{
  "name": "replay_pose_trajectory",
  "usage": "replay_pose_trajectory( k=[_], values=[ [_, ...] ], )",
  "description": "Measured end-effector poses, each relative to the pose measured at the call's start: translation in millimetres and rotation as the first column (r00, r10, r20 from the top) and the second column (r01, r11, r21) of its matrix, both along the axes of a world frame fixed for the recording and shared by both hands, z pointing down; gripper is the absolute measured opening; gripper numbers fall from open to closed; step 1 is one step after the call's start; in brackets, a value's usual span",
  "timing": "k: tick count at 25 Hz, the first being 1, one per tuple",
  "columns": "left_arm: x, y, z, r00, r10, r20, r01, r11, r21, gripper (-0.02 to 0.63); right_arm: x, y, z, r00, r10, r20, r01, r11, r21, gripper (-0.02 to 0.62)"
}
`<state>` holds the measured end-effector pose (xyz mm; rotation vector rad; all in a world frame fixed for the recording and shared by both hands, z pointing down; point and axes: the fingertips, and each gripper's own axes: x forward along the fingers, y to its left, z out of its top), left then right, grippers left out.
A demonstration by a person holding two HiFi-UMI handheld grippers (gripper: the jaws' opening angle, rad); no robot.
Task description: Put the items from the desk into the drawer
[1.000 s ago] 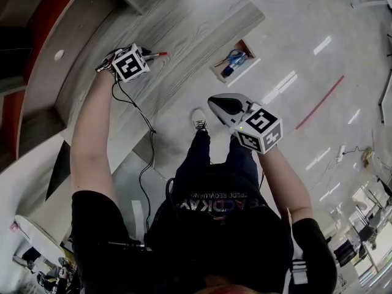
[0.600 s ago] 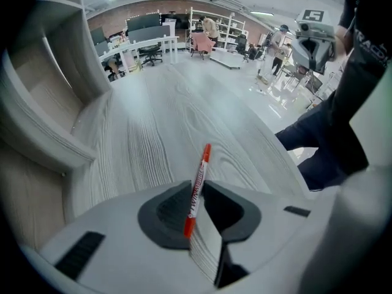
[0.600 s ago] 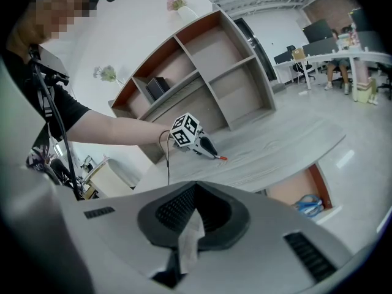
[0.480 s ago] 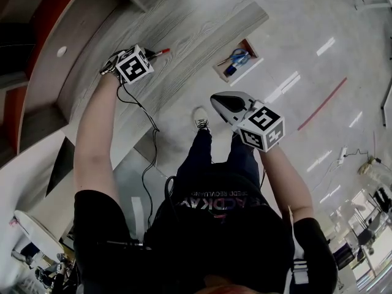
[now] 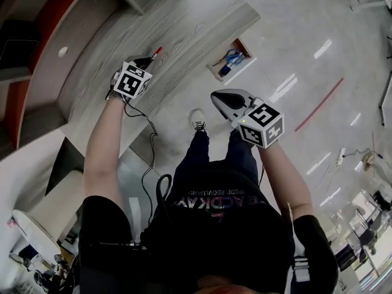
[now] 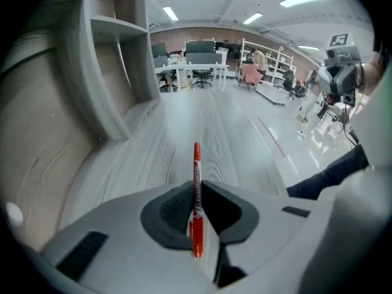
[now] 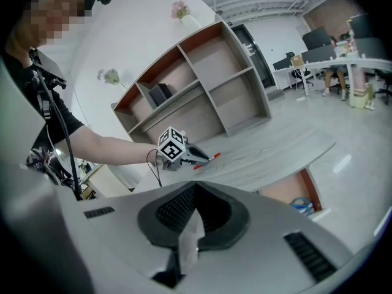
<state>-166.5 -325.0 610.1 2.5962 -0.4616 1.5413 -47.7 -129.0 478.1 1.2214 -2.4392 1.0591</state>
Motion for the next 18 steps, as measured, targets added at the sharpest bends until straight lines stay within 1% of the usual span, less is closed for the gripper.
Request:
replay_pose_trajectory(
  k=[2,6,8,11,14,18],
  values=[
    [2.4,9.4,-12.0,0.999,-0.035,-0.031,0.036,0.999,0.008,0.049,2.1,2.8,-3.0,1.0,0.003,0.002,-0.003,1.0,0.006,0.012],
    [22.3,31.1,-36.3,0.992,-0.065,-0.105,0.067,0.998,0.016,0.049,10.4,9.4,-7.7,1.0,0.02,-0.011,-0.02,1.0,0.022,0.012],
    [32.2,42.6,-49.4,0.984,-0.094,-0.149,0.094,0.996,-0.002,0.049,13.3,10.6,-9.7,0.999,0.034,-0.017,-0.034,0.999,0.029,0.012],
    [47.0,63.0,-73.1,0.965,-0.143,-0.221,0.135,0.99,-0.048,0.049,16.2,11.5,-14.8,0.998,0.052,-0.019,-0.051,0.998,0.047,0.012],
    [67.2,86.6,-94.7,0.948,-0.159,-0.277,0.145,0.987,-0.071,0.049,25.9,15.1,-20.8,0.997,0.078,-0.022,-0.076,0.995,0.06,0.012],
    [92.0,115.1,-112.6,0.938,-0.15,-0.312,0.132,0.988,-0.078,0.049,40.7,19.4,-26.7,0.992,0.11,-0.059,-0.106,0.991,0.078,0.012]
  ],
)
